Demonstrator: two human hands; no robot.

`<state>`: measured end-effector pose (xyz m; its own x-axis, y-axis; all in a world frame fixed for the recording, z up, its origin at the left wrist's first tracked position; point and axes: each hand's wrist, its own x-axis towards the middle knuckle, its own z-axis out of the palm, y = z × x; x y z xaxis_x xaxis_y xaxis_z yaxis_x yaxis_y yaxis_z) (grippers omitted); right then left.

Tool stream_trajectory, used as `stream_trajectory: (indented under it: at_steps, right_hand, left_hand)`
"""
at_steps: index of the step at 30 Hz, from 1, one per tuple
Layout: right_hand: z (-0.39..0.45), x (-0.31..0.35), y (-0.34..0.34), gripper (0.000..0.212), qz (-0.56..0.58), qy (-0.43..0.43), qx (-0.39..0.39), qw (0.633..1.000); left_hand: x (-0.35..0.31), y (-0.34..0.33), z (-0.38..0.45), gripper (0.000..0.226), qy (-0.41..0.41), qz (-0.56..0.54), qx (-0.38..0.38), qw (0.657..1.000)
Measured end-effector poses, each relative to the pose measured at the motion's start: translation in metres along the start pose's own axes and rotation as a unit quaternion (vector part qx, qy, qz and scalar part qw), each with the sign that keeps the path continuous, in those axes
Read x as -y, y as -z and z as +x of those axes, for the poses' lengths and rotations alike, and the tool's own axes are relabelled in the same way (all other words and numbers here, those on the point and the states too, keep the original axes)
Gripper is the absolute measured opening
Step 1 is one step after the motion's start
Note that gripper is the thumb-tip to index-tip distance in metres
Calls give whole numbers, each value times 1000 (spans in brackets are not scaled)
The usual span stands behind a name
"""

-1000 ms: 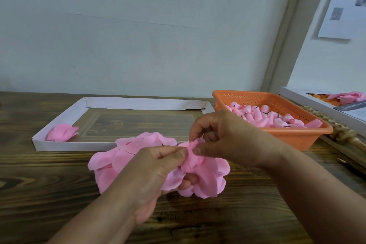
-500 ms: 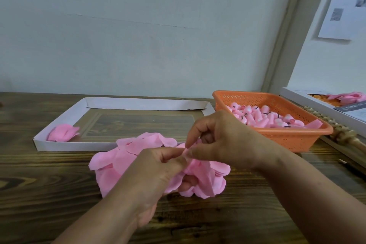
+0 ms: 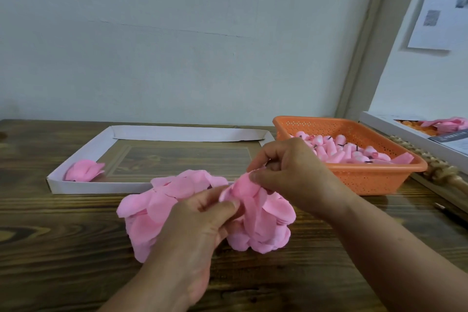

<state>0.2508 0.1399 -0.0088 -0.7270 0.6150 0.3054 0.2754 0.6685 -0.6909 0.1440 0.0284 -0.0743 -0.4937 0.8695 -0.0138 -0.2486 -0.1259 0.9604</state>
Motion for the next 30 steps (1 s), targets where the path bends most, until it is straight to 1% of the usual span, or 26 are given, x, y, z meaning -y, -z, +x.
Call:
stream_trajectory:
  at_steps: [2, 4, 6, 7, 11, 15, 19, 22, 26, 30]
  right_hand:
    - [0, 0, -1, 18, 2, 1, 4, 1000]
    - [0, 2, -1, 20, -3, 11, 13, 1000]
    - [-3, 5, 1, 24, -17, 31, 37, 999]
    - [-4, 7, 3, 24, -26, 44, 54, 997]
    - [-9, 14, 5, 12, -91, 103, 108, 985]
    - [-10, 20, 1, 13, -130, 111, 109, 979]
    - [-12, 23, 5, 13, -127, 108, 112, 980]
    - [-14, 25, 5, 12, -131, 114, 118, 978]
    - [-14, 28, 5, 12, -133, 111, 132, 976]
    - [-12, 30, 5, 13, -127, 107, 139, 976]
  left_hand:
    - [0, -3, 2, 24, -17, 62, -28, 998]
    - [-1, -5, 5, 32, -26, 108, -72, 991]
    - [-5, -5, 5, 31, -19, 135, -115, 984]
    - [-7, -4, 6, 30, -16, 146, -124, 981]
    - [-9, -1, 8, 34, -19, 191, -119, 974]
    - [-8, 0, 7, 39, -45, 216, -99, 970]
    - [-8, 3, 9, 28, -100, 243, -100, 960]
    - [-8, 3, 8, 26, -128, 262, -118, 949]
    - [-9, 2, 9, 33, -136, 266, -116, 947]
    - [-12, -1, 6, 45, -143, 287, -88, 943]
